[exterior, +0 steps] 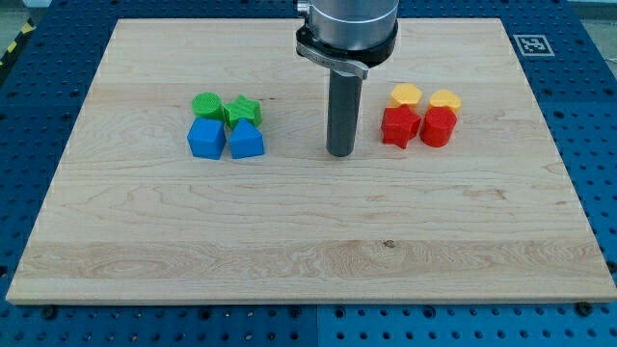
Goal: Push the blue blocks into the green blocks
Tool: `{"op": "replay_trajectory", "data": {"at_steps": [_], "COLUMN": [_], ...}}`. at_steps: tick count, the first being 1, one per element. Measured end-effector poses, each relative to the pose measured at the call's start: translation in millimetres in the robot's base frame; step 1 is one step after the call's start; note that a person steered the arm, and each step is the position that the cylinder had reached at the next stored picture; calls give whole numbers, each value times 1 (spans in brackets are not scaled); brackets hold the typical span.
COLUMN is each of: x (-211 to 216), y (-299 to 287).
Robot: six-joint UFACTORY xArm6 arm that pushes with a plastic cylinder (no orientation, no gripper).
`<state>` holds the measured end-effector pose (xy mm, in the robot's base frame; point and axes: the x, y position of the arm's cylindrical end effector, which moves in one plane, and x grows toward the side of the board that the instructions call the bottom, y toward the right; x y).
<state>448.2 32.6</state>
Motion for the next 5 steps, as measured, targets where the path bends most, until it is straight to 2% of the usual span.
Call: {"op": "replay_trajectory", "data": {"at_steps": [5], "x": [5], "y": [-53]}}
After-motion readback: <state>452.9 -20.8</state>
